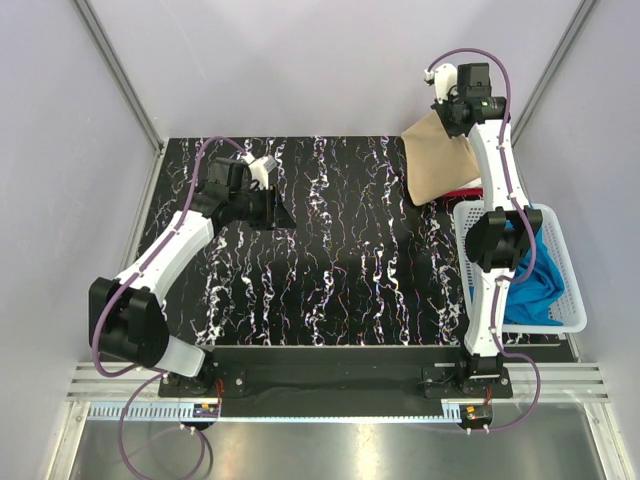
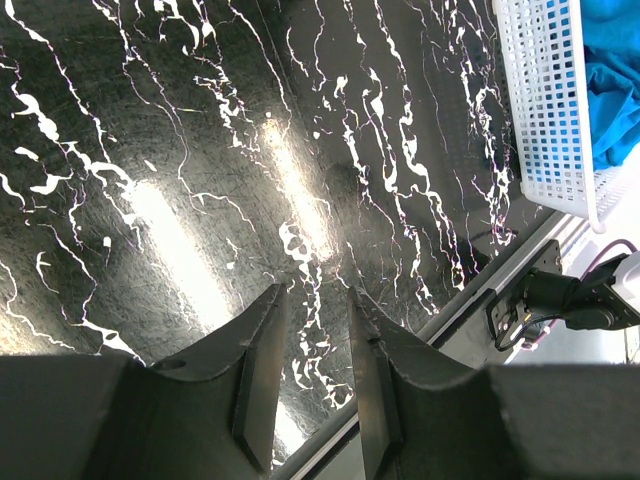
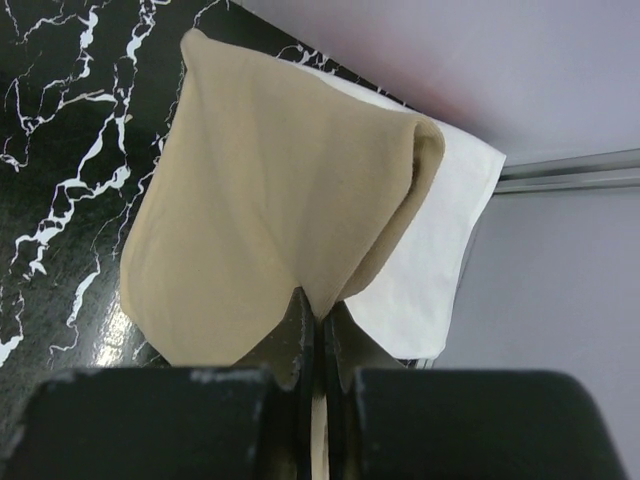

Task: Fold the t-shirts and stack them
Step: Neatly place the folded tshirt to the corner

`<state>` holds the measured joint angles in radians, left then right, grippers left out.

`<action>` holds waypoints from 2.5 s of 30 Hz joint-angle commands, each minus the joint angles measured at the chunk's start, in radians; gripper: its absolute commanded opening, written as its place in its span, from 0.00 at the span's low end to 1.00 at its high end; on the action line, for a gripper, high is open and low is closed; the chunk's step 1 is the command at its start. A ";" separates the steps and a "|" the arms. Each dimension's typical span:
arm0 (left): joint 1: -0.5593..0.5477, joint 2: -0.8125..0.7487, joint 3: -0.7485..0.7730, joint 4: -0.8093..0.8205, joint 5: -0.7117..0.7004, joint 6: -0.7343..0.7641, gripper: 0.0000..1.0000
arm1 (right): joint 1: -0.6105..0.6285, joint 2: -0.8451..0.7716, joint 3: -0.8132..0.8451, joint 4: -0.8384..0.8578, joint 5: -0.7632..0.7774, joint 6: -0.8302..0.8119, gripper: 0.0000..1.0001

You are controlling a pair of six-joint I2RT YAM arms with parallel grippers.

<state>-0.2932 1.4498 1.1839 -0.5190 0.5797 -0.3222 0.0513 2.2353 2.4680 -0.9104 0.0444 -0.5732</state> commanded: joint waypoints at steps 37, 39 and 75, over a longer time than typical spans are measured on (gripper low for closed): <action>0.005 0.009 -0.004 0.048 0.040 -0.009 0.36 | -0.019 -0.129 0.065 0.038 -0.071 0.019 0.00; 0.005 0.009 -0.003 0.048 0.042 -0.009 0.36 | -0.021 -0.131 0.056 0.036 -0.066 0.016 0.00; 0.006 0.107 0.013 0.017 -0.026 0.029 0.37 | -0.217 0.397 0.319 0.511 -0.089 -0.016 0.23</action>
<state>-0.2932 1.5448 1.1839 -0.5228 0.5625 -0.3111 -0.1631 2.6614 2.7560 -0.6060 -0.0288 -0.5922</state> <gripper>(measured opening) 0.368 0.173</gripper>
